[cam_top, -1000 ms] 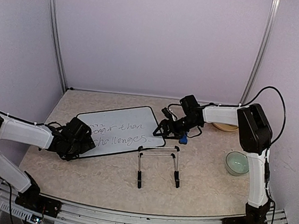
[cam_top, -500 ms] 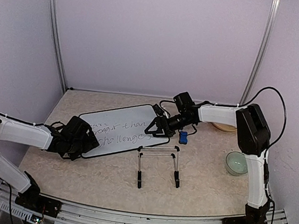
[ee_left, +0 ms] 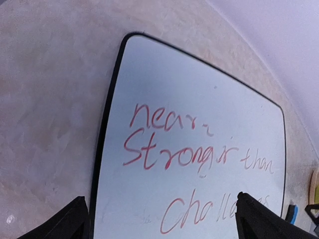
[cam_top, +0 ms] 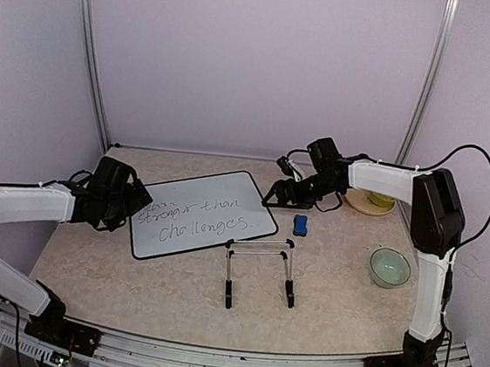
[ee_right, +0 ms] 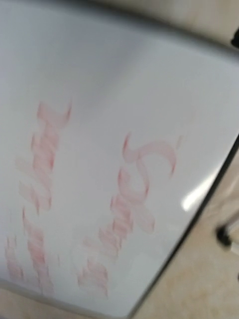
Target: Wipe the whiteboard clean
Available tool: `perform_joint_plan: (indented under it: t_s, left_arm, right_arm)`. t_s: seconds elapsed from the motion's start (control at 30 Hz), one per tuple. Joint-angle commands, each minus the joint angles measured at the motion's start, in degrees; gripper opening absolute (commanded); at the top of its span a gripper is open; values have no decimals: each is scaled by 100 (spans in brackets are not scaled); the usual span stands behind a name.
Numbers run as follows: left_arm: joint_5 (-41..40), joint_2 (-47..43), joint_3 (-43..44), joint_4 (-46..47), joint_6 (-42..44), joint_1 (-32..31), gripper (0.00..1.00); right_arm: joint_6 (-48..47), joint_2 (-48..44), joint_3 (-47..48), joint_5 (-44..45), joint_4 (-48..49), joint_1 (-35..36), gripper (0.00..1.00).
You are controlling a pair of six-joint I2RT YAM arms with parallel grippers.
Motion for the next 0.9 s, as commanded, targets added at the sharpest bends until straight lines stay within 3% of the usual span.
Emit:
perform_joint_plan:
  t_s: [0.0, 0.4, 0.53, 0.7, 0.87]
  left_arm:
    - [-115, 374, 1004, -399, 619, 411, 99]
    - [-130, 1690, 1948, -256, 976, 1320, 99]
    - [-19, 1480, 1667, -12, 988, 1251, 99]
    - [113, 1147, 1374, 88, 1010, 1055, 99]
    - [187, 751, 1128, 168, 1083, 988, 99]
  right_arm:
    - [-126, -512, -423, 1041, -106, -89, 95]
    - [-76, -1162, -1244, 3055, -605, -57, 92]
    - [-53, -1357, -1549, 2931, -445, 58, 91]
    - [-508, -2371, -2582, 2076, 352, 135, 91]
    - [-879, -3303, -3027, 2521, 235, 142, 91]
